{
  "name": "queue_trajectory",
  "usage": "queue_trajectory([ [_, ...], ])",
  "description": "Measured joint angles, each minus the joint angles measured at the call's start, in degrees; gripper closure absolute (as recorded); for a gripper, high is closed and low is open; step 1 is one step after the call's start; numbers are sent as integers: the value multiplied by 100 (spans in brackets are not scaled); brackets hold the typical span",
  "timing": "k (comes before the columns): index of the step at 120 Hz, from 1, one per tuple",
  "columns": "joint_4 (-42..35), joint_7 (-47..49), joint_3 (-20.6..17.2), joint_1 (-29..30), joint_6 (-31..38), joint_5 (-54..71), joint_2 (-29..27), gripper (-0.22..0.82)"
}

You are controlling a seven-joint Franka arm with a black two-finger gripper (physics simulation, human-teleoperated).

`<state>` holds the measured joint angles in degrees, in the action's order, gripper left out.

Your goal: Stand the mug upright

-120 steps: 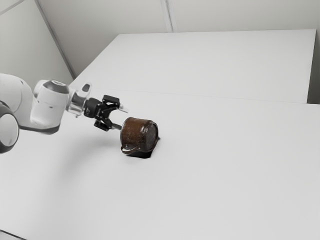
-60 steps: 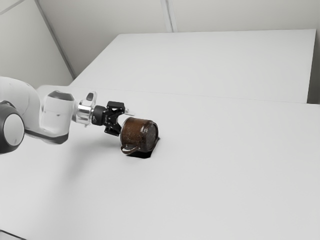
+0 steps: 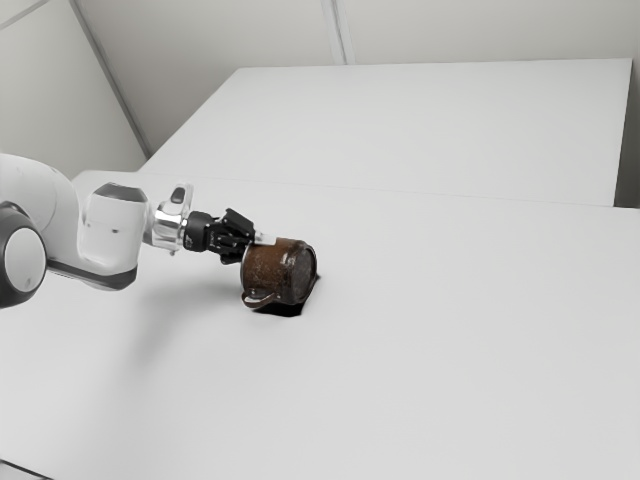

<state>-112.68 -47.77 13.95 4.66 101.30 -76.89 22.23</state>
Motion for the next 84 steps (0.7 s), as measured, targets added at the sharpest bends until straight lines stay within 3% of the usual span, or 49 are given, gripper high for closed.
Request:
queue_trajectory([
  [53, 193, -217, -49, -11, -164, 207, -559, 77],
  [66, 445, -198, -260, -16, 69, 1277, -714, 78],
  [84, 1070, 71, -789, -12, 513, 3713, -730, 78],
])
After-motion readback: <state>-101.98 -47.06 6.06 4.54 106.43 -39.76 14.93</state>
